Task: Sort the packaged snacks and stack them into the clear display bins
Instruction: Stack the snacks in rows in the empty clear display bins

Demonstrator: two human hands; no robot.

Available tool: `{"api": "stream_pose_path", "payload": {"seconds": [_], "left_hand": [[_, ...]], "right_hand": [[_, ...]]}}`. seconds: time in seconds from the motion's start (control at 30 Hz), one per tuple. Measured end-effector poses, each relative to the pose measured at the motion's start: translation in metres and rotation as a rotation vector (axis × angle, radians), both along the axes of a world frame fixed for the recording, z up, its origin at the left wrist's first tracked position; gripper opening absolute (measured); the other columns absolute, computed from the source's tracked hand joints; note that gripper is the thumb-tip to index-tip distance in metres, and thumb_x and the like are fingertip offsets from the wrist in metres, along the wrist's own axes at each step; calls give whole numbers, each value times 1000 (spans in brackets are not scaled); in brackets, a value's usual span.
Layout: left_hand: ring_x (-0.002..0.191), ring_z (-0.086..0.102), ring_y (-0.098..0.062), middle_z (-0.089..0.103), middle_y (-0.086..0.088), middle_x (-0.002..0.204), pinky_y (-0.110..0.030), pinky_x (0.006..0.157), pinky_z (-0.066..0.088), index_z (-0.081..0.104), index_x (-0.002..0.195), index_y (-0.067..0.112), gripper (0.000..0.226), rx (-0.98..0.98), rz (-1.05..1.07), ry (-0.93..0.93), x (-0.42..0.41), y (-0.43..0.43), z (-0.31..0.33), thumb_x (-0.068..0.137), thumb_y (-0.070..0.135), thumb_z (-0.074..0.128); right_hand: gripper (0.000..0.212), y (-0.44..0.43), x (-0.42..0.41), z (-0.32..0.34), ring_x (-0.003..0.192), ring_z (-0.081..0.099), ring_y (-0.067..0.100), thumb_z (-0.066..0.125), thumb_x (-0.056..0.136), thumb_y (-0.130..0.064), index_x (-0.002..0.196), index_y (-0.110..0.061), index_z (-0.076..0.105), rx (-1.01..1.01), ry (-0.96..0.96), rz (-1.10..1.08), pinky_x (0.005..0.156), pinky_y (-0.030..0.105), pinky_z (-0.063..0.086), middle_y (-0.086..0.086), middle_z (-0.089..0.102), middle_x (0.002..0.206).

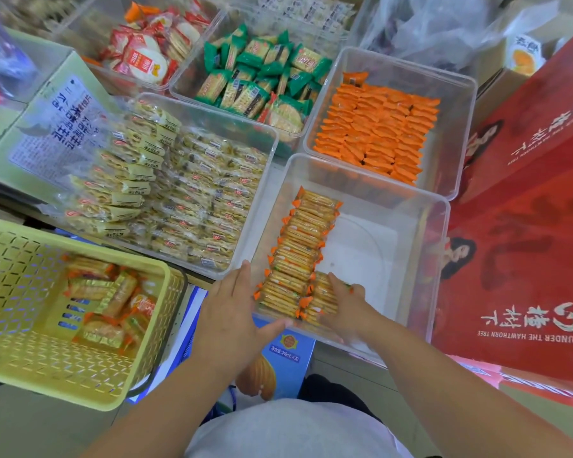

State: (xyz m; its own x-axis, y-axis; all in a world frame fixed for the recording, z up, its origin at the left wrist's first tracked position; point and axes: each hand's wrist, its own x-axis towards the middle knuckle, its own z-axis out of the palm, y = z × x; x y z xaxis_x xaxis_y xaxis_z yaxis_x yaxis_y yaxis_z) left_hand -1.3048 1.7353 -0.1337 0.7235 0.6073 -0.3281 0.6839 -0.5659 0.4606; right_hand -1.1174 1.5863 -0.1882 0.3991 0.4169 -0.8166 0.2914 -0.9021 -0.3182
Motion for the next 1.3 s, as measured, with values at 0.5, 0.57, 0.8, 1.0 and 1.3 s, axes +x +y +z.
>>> {"api": "stream_pose_path", "payload": {"seconds": [0.5, 0.57, 0.8, 1.0, 1.3], "left_hand": [[146, 34, -15, 33, 9, 163, -27, 113, 31, 36, 151, 43, 68, -27, -105, -175, -31, 5, 30, 92, 53, 68], [123, 55, -14, 61, 5, 136, -20, 103, 36, 63, 133, 29, 48, 76, -139, -282, -49, 18, 41, 89, 42, 77], [79, 57, -12, 64, 10, 80, -26, 70, 40, 71, 85, 20, 19, 143, -12, -364, -125, 120, 51, 86, 38, 64], [118, 59, -29, 63, -8, 119, -37, 96, 48, 68, 126, 17, 58, 87, -107, 229, -160, 231, 16, 83, 55, 74], [141, 41, -35, 32, -12, 157, -45, 113, 43, 29, 157, 16, 99, 100, -426, 484, -162, 279, -24, 81, 59, 74]], "right_hand": [[97, 3, 6, 26, 136, 51, 34, 49, 94, -69, 155, -43, -22, -217, -98, 143, 112, 46, 40, 14, -20, 167], [94, 1, 0, 33, 144, 40, 37, 44, 92, -75, 157, -45, -16, -223, -181, 138, 115, 53, 35, 7, -13, 170], [71, 38, -69, 67, 144, 33, 29, 59, 90, -62, 152, -33, 41, 71, -577, 16, 112, 46, 38, 2, 38, 159], [32, 105, -186, 109, 107, 59, 16, 66, 91, -40, 118, -23, 71, 640, -527, -30, 93, 34, 48, -8, 63, 112], [30, 189, -246, 123, 111, 54, 18, 56, 100, -23, 128, -24, 65, 486, -435, 454, 94, 32, 47, -3, 65, 113]]}}
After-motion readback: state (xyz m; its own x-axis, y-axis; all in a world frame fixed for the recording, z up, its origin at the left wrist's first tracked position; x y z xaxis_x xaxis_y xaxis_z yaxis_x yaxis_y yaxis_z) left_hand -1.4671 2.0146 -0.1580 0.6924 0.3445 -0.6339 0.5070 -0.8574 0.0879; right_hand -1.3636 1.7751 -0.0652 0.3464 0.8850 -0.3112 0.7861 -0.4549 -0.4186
